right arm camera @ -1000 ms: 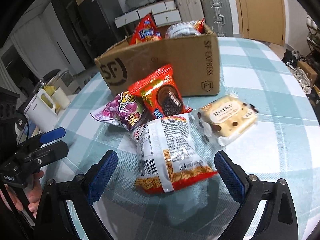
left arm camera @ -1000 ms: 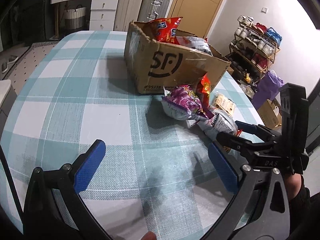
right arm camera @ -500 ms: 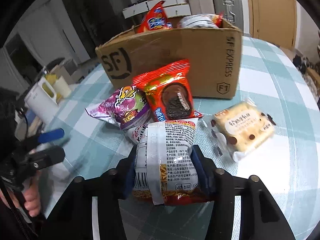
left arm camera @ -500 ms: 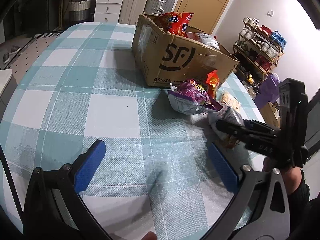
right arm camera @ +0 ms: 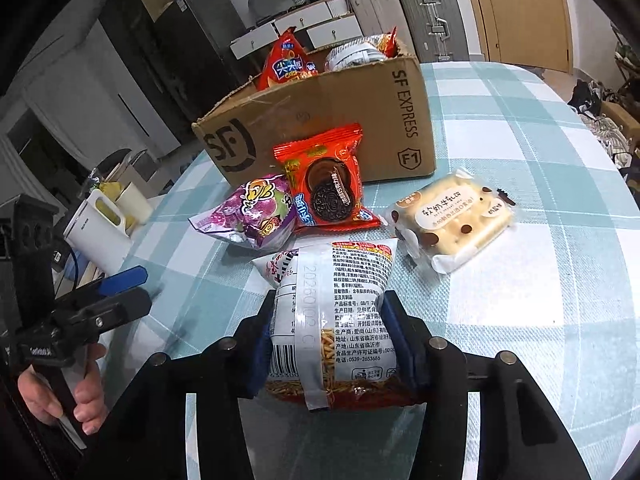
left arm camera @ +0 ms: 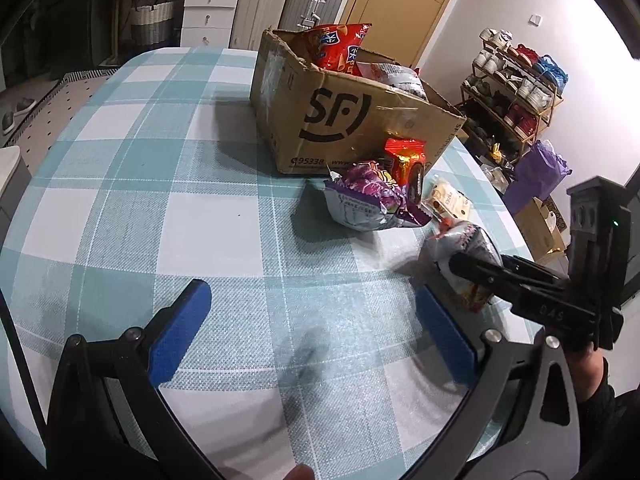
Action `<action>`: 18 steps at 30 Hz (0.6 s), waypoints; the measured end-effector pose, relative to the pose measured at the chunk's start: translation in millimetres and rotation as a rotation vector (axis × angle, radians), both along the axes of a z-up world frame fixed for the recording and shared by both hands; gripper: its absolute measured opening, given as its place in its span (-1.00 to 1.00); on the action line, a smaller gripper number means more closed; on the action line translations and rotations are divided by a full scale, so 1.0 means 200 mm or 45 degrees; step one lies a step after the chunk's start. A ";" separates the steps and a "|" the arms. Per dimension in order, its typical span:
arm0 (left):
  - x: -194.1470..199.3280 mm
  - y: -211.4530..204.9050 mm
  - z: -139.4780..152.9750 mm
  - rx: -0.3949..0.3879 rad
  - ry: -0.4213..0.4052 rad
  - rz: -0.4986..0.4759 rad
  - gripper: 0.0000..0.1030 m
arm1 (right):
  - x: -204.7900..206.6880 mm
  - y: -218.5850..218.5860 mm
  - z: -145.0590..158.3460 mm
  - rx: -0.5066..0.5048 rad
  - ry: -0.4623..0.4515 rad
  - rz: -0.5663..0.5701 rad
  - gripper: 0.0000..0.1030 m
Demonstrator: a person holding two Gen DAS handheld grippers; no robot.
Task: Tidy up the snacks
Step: 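Grasp the white noodle bag with the right gripper while the left grasps the purple candy bag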
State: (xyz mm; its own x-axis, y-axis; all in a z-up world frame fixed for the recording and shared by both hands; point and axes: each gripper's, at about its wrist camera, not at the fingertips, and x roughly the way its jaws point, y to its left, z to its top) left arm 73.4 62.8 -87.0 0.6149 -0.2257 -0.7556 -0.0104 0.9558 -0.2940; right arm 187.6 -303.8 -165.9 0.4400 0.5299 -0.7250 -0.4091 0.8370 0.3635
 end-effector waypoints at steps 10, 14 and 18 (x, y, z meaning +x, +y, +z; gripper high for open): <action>0.14 -0.08 -0.02 0.030 0.031 -0.042 0.97 | -0.10 -0.09 0.02 0.047 -0.011 -0.016 -0.02; 0.22 -0.13 0.00 0.048 0.022 -0.060 0.97 | -0.11 -0.12 0.02 0.050 -0.015 -0.023 -0.02; 0.31 -0.16 0.00 0.036 0.030 -0.075 0.97 | -0.12 -0.16 0.03 0.058 -0.015 -0.037 -0.02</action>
State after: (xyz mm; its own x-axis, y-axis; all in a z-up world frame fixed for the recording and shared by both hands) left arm 135.0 30.4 -87.5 0.5832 -0.2390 -0.7763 0.0392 0.9629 -0.2670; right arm 164.5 -335.6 -160.5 0.4640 0.5489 -0.6952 -0.3893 0.8314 0.3966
